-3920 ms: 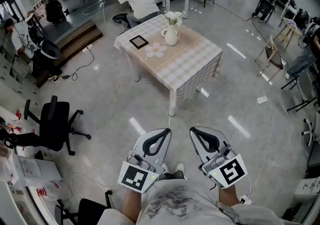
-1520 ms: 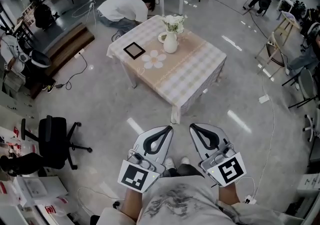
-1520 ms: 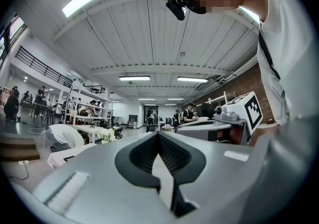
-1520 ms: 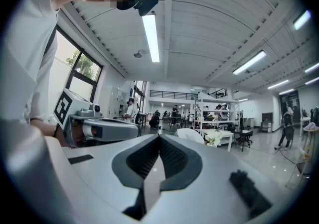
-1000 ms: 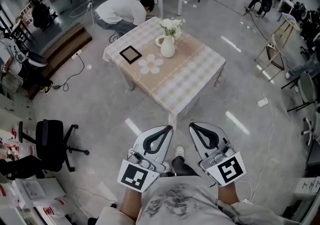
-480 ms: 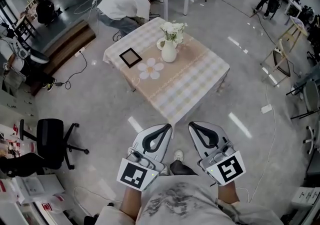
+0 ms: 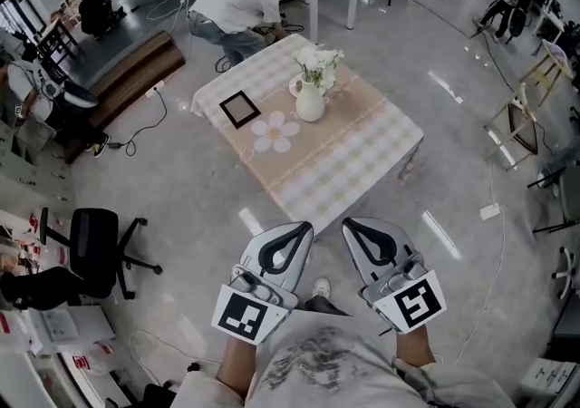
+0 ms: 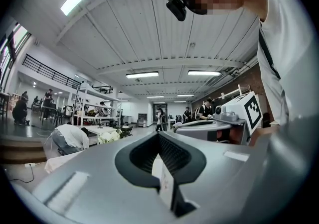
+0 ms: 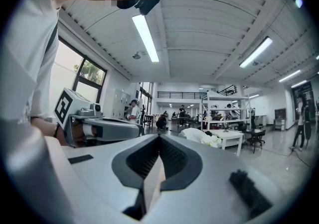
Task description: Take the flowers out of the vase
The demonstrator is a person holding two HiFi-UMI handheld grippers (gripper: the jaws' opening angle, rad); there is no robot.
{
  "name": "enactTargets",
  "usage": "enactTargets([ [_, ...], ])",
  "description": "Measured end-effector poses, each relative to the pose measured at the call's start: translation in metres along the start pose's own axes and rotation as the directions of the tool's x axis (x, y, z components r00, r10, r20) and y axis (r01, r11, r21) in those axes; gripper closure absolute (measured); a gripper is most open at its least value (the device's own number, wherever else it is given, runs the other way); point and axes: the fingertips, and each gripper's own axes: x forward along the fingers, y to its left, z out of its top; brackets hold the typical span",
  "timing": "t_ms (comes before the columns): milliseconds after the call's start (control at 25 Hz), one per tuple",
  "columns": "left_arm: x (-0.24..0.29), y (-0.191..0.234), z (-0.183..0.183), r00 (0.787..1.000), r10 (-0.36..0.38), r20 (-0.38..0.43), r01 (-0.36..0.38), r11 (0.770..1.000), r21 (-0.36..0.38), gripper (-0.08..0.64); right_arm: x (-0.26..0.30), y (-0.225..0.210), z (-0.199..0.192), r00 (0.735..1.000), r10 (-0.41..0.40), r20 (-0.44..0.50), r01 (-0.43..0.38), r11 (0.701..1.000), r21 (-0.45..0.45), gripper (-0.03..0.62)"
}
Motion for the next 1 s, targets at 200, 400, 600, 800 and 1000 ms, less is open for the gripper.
enactTargets([
  [200, -0.001, 0.007, -0.001, 1.0, 0.014, -0.007, -0.014, 1.0, 0.01, 0.551, 0.01, 0.003, -0.001, 1.0, 0.025, 0.012, -0.025, 1.0, 0.006, 0.577],
  [400, 0.014, 0.016, -0.003, 1.0, 0.016, -0.008, -0.016, 1.0, 0.014, 0.551, 0.02, -0.012, -0.003, 0.999, 0.031, 0.017, -0.031, 0.999, 0.006, 0.577],
  [600, 0.031, 0.034, -0.006, 1.0, 0.001, -0.005, -0.001, 1.0, 0.008, 0.551, 0.039, -0.027, -0.006, 1.0, 0.019, 0.021, -0.019, 1.0, 0.002, 0.577],
  [800, 0.05, 0.059, -0.008, 1.0, -0.016, -0.002, 0.016, 1.0, -0.009, 0.551, 0.062, -0.044, -0.011, 1.0, 0.001, -0.007, -0.001, 1.0, 0.001, 0.577],
  [1000, 0.067, 0.084, -0.01, 0.999, -0.037, -0.002, 0.037, 0.999, -0.021, 0.551, 0.087, -0.06, -0.015, 1.0, -0.015, -0.019, 0.015, 1.0, -0.001, 0.577],
])
